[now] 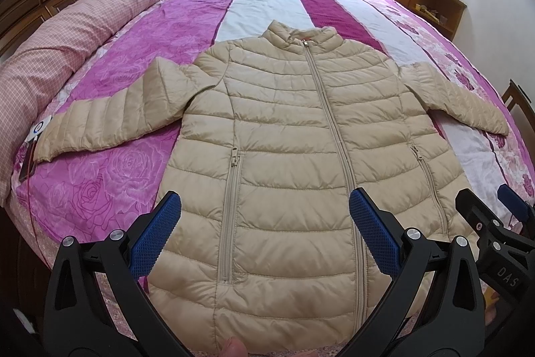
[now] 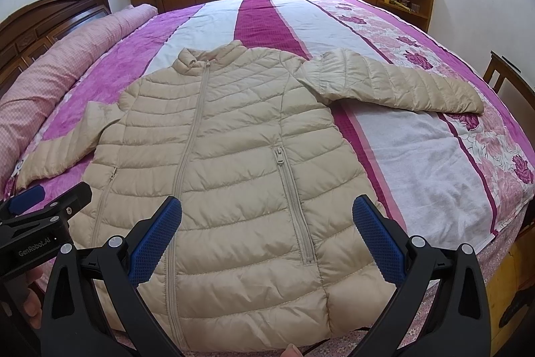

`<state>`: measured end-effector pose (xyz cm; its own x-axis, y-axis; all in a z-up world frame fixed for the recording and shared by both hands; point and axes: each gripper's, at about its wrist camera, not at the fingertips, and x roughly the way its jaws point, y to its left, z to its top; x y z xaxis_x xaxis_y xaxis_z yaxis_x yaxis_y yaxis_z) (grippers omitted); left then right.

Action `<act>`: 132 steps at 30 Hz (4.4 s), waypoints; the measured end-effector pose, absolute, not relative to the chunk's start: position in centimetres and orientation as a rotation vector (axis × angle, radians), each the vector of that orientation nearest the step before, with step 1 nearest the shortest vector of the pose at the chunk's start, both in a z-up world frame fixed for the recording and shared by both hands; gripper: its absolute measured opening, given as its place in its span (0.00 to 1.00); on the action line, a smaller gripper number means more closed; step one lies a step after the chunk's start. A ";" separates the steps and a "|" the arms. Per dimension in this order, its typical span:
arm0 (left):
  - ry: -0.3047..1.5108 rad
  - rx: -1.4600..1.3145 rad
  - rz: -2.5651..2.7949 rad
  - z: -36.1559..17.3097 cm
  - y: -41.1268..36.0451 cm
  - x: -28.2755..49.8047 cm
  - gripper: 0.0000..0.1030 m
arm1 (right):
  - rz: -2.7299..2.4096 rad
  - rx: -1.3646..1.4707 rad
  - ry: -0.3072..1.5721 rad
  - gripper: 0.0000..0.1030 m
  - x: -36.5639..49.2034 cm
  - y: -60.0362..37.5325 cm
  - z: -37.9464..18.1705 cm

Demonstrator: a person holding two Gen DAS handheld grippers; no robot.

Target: Fold large clothes

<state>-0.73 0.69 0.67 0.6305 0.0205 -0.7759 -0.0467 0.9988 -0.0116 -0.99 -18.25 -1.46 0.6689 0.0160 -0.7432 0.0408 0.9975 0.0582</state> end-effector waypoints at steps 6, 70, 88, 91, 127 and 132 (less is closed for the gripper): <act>0.888 -0.032 0.039 0.7 0.7 -0.7 0.97 | -0.013 0.071 0.838 0.95 -1.0 -18.2 -1.5; 1.163 0.020 0.024 -8.9 -4.8 10.6 0.97 | -0.263 0.845 0.714 0.94 16.5 -54.2 -10.9; 1.173 0.026 0.025 -10.7 -5.0 10.8 0.97 | -0.221 1.018 0.706 0.11 14.6 -57.5 -11.9; 1.157 0.038 0.026 -10.6 -5.2 10.5 0.97 | -0.183 0.990 0.662 0.05 13.9 -57.1 -10.5; 1.016 0.041 -0.014 -3.8 3.4 9.6 0.97 | 0.298 0.517 0.707 0.04 17.2 -25.1 7.1; 1.007 0.050 0.005 -4.1 5.0 9.5 0.97 | 0.323 0.418 0.843 0.04 19.7 -18.4 2.0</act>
